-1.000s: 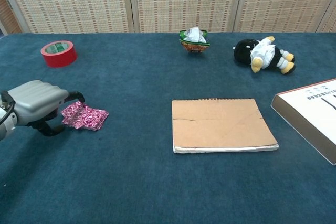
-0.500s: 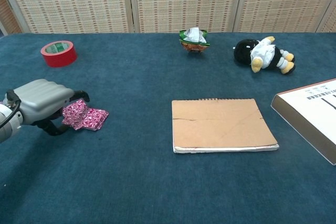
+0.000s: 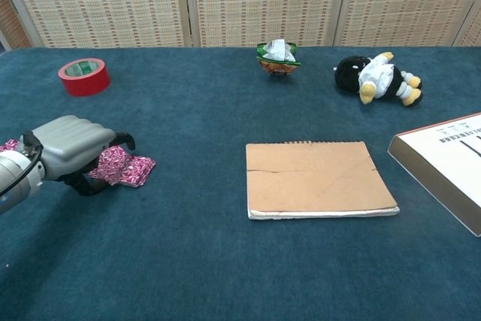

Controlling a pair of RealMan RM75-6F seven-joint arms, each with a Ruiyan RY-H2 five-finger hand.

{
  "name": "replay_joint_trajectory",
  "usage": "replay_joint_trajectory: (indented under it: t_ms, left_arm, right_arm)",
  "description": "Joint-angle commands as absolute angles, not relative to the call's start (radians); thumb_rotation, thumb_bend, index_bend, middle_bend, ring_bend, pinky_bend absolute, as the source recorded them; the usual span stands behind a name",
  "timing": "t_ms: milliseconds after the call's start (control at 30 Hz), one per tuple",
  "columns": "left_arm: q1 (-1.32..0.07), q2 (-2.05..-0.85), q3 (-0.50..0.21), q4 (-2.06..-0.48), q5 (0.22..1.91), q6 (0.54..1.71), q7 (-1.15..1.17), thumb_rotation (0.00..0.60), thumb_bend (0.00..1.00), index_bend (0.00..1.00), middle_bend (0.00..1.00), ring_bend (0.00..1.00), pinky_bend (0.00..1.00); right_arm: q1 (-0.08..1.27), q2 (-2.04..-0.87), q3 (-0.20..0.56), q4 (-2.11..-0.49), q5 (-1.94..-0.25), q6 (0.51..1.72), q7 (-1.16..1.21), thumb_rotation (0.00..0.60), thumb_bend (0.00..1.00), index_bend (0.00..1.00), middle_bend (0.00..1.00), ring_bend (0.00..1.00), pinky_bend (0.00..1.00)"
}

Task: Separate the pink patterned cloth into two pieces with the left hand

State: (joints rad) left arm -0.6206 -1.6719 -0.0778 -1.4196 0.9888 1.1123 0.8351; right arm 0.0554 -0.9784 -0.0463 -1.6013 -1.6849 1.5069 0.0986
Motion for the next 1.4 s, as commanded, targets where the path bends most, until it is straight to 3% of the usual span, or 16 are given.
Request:
replay_joint_trajectory:
  t_ms: [33,533,1000,1400]
  left_arm:
    - [-0.622,-1.676,-0.079,-1.415,0.983,1.113,0.839,0.600,0.37,0.21,1.00,1.00,1.00]
    - [-0.621,-1.679,-0.082,-1.423,0.973,1.137,0.857,0.600,0.37,0.29,1.00,1.00,1.00]
    - [-0.625,-1.681,-0.082,-1.437,0.958,1.139,0.866,0.600,0.37,0.22,1.00,1.00,1.00]
    - [-0.632,-1.690,-0.083,-1.438,0.947,1.136,0.874,0.600,0.37,0.29,1.00,1.00,1.00]
  right_arm:
    - [0.055,-0.978,-0.046,-1.601,-1.686,1.508,0.099,0.600,0.12,0.43,0.31,0.24,0.38]
    - [0.056,-0.980,-0.046,-1.603,-1.684,1.505,0.094,0.600,0.12,0.44,0.31,0.24,0.38]
    - [0.056,-0.979,-0.046,-1.603,-1.683,1.505,0.096,0.600,0.12,0.43,0.31,0.24,0.38]
    - [0.056,-0.979,-0.046,-1.602,-1.684,1.506,0.098,0.600,0.12,0.43,0.31,0.24,0.38]
